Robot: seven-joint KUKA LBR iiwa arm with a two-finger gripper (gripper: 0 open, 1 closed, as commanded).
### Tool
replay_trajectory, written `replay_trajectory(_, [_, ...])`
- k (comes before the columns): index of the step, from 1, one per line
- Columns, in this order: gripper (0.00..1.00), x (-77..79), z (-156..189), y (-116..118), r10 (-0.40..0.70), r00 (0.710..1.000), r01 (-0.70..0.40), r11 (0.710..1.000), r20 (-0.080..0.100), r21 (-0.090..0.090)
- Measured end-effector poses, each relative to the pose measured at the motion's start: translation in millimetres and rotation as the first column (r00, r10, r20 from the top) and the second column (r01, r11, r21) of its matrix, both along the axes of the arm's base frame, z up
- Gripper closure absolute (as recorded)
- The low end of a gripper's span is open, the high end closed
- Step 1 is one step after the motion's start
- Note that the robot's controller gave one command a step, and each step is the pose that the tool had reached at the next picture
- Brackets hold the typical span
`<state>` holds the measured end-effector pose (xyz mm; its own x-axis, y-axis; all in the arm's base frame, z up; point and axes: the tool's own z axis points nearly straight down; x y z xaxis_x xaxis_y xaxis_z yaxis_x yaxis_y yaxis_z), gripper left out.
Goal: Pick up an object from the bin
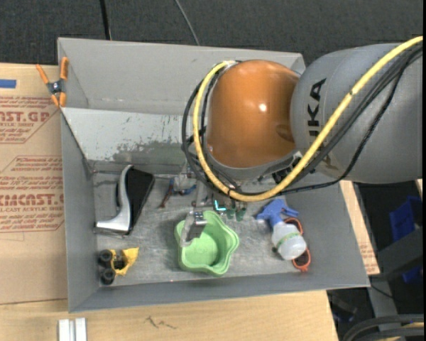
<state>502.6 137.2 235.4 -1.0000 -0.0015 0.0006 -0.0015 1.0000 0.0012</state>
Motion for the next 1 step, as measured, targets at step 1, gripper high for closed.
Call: replay_trajectory(1, [0.00,0.5,0.4,-0.4,-0.001,1.000,0.001,1.000,0.001,0.000])
